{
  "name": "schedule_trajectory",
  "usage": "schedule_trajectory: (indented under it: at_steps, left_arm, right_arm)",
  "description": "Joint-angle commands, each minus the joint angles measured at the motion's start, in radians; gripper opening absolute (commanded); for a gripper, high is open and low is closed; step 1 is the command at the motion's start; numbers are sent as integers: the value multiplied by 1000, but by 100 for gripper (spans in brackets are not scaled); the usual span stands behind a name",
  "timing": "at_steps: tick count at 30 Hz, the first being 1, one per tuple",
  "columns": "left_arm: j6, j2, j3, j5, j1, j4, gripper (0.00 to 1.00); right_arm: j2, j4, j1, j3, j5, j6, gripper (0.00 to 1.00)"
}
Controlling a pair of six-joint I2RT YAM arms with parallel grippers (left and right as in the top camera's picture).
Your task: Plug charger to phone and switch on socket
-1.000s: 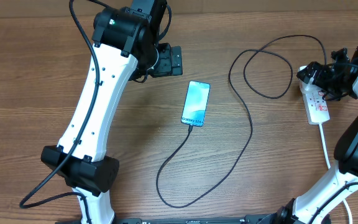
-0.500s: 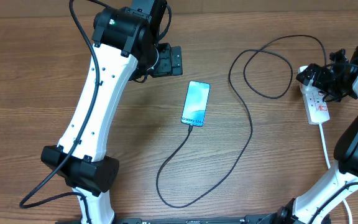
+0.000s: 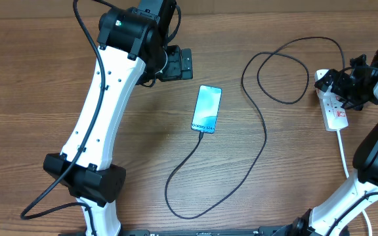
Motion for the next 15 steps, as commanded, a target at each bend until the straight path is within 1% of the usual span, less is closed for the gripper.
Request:
schedule_trajectory:
  at_steps: [1,6,10,15]
  left_arm:
    - [19,6,6,-10,3,2,100]
    - [19,6,6,-10,3,2,100]
    - [19,6,6,-10,3,2,99]
    - [19,6,6,-10,3,2,99]
  right_arm:
    - [9,-11,7,-11,6,27,100]
    - [10,9,7,-11,-5,25,100]
    - [10,45,7,-11,-88,-26,100]
    - [10,40,7,-12,-88,-26,100]
